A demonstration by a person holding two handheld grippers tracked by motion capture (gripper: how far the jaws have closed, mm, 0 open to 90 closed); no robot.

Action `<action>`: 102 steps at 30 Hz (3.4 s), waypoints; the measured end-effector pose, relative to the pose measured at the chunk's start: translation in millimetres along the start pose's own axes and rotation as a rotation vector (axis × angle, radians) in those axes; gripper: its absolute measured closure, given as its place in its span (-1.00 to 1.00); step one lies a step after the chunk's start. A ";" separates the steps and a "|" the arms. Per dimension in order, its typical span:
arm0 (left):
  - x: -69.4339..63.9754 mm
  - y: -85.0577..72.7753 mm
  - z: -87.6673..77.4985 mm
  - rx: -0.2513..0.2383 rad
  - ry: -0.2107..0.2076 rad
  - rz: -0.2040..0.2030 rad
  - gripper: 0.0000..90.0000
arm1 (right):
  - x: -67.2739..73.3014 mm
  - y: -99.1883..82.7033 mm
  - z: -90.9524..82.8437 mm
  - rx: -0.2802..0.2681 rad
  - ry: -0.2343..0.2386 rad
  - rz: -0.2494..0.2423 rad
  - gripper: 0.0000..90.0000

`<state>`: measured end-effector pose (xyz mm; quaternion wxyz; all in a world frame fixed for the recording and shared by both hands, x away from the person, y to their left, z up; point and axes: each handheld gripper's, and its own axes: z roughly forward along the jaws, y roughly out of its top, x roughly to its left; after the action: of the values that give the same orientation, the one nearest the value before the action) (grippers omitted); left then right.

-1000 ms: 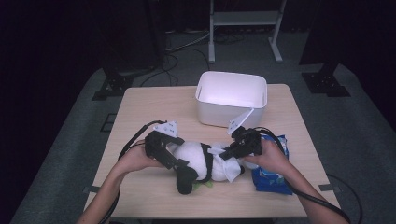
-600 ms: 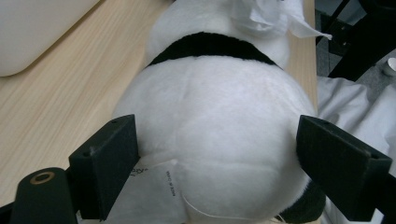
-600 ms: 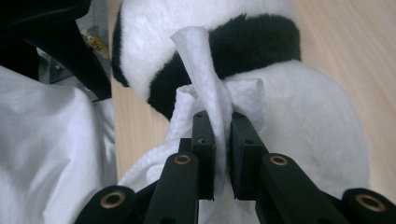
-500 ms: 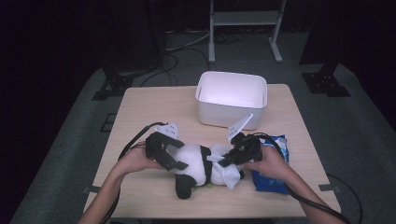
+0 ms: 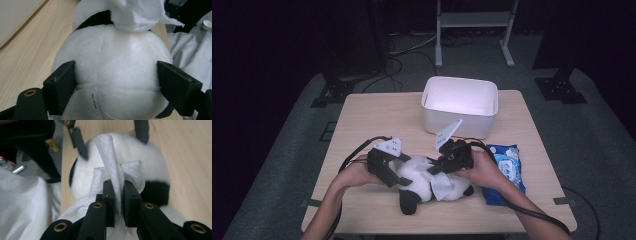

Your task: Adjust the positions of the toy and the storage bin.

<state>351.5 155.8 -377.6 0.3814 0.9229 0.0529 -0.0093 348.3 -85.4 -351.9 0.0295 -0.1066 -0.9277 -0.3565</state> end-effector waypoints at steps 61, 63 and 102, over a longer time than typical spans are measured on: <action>-1.1 3.3 -3.4 0.041 0.001 -0.023 -0.57 | 8.0 -15.6 -12.5 0.022 -0.044 0.021 0.78; -1.1 2.9 -3.1 0.039 -0.001 -0.024 -0.57 | 9.2 -6.9 -7.1 0.027 -0.043 0.003 0.78; 2.7 -1.0 -3.0 0.041 -0.003 -0.028 -0.57 | -33.8 -57.0 -44.9 0.040 -0.166 0.171 0.78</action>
<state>354.0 158.9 -376.3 0.3622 0.9297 0.0649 -0.0172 367.9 -162.5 -360.2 -0.0150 -0.2140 -0.9214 -0.3242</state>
